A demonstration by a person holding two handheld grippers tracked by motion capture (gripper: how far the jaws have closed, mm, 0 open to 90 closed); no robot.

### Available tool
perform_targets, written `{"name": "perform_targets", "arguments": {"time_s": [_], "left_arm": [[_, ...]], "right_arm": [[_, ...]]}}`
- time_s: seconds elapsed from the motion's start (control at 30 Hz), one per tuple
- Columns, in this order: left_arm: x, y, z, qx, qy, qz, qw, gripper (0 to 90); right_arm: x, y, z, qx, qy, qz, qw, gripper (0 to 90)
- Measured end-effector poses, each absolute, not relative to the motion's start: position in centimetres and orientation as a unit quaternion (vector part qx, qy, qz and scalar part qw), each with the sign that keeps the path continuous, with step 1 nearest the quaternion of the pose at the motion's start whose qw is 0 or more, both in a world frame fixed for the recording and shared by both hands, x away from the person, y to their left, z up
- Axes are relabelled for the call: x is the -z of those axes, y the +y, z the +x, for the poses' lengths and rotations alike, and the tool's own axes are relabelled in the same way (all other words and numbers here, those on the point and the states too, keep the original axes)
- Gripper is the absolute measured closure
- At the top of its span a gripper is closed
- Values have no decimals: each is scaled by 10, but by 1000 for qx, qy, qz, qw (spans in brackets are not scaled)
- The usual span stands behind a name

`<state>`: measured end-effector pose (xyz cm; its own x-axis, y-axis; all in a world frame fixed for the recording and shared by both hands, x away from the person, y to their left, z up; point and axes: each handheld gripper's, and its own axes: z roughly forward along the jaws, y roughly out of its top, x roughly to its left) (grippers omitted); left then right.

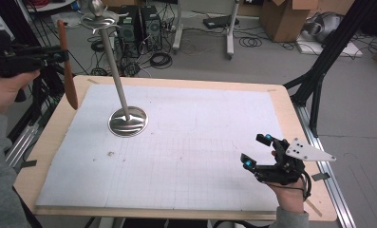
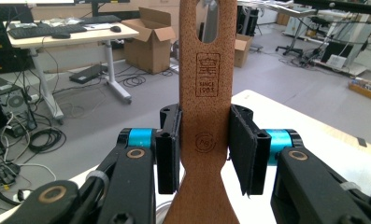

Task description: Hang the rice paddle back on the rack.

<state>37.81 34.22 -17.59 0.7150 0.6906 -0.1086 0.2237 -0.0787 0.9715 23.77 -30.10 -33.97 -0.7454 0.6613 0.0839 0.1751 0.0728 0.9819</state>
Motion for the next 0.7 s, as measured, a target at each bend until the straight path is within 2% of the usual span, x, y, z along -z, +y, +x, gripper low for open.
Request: {"name": "perform_targets", "arguments": {"time_s": [0.7], "left_arm": [[178, 338, 389, -179, 319, 692, 623, 652]], "right_arm": [[340, -309, 238, -616, 700, 301, 199, 113]]}}
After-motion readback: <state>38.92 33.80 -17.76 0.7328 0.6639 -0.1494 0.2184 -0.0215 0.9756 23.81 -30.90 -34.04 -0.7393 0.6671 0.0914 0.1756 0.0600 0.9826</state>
